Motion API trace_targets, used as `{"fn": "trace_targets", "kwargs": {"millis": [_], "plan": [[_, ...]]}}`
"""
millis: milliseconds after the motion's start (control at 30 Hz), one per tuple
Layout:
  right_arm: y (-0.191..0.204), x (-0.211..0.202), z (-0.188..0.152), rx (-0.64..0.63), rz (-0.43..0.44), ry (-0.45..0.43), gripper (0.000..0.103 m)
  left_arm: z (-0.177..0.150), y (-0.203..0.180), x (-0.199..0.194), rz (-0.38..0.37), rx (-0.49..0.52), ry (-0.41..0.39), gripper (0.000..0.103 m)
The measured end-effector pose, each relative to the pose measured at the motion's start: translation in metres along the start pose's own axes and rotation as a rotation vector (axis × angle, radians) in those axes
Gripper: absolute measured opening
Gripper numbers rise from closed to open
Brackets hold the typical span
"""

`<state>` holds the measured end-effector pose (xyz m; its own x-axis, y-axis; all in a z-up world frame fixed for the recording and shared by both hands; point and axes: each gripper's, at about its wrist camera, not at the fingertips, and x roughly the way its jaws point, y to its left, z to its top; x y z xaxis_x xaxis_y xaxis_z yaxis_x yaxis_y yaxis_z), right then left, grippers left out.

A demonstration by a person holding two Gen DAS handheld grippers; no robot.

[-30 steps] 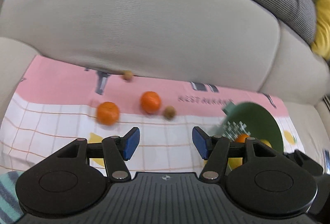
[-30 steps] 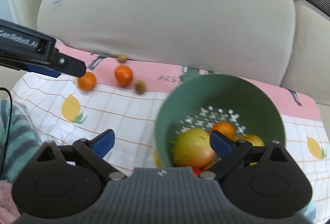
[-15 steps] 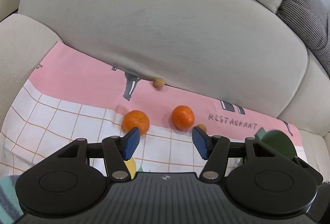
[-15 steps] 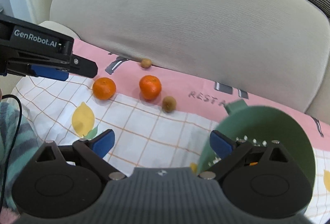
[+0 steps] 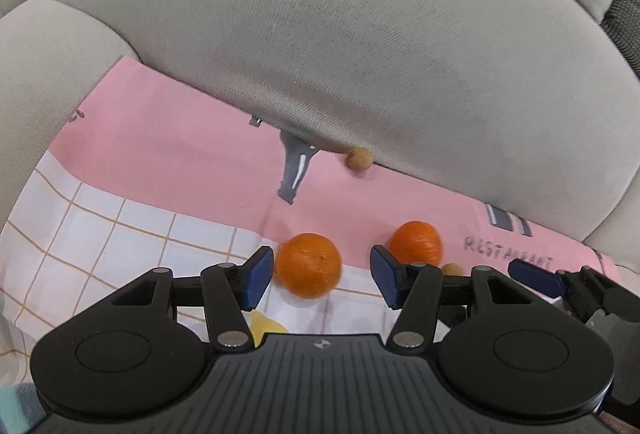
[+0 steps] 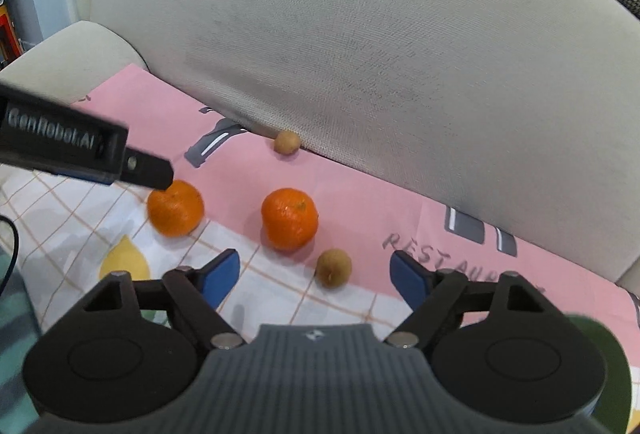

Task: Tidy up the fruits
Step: 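Close the left tool on a mandarin while the right tool grasps another mandarin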

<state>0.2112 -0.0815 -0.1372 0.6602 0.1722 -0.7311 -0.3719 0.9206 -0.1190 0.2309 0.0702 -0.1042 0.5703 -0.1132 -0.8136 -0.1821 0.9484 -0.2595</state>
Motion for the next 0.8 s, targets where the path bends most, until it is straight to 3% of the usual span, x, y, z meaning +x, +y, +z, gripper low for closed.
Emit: {"fn": "trace_targets", "kwargs": {"millis": [400, 800], "plan": [[0.004, 0.036, 0.014, -0.078, 0.061, -0.005, 0.067, 0.000, 0.008, 0.035, 0.003, 0.009, 0.094, 0.055], [0.012, 0.056, 0.017, -0.100, 0.080, 0.015, 0.044, -0.002, 0.012, 0.046, -0.055, -0.020, 0.146, 0.052]]}}
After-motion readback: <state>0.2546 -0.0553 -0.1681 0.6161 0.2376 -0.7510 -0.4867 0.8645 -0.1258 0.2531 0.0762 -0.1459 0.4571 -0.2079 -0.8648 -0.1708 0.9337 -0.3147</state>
